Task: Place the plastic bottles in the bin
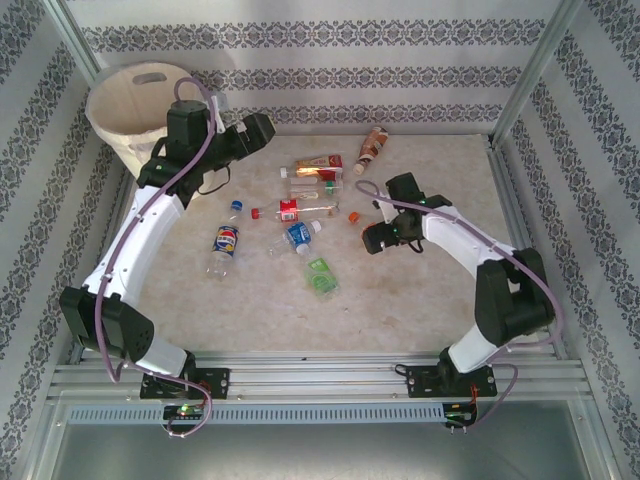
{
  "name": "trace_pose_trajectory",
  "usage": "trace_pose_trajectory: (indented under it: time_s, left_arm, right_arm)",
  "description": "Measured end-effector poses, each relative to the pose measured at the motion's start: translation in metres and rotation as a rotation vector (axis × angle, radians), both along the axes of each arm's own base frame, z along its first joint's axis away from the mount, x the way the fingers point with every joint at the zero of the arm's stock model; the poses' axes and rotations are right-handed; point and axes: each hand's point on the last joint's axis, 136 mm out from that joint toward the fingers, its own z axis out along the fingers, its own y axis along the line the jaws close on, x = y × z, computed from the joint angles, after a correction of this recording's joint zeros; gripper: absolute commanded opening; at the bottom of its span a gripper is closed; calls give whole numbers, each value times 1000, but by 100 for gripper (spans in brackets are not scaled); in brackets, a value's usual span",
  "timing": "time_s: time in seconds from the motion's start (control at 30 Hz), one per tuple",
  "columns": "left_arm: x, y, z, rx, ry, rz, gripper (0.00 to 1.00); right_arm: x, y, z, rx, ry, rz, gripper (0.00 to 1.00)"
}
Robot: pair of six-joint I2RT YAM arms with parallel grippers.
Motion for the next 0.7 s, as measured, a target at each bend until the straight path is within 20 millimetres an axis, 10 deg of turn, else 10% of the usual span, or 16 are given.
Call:
trace_pose_trajectory:
  time_s: [0.3,0.7]
  left_arm:
    - [-2,6,-24,27,65,34,100]
    - [-2,14,-31,55,89,69,100]
  right_arm:
    - [2,7,-35,-67,105,91,94]
    - [5,4,-61,-109,161,112,67]
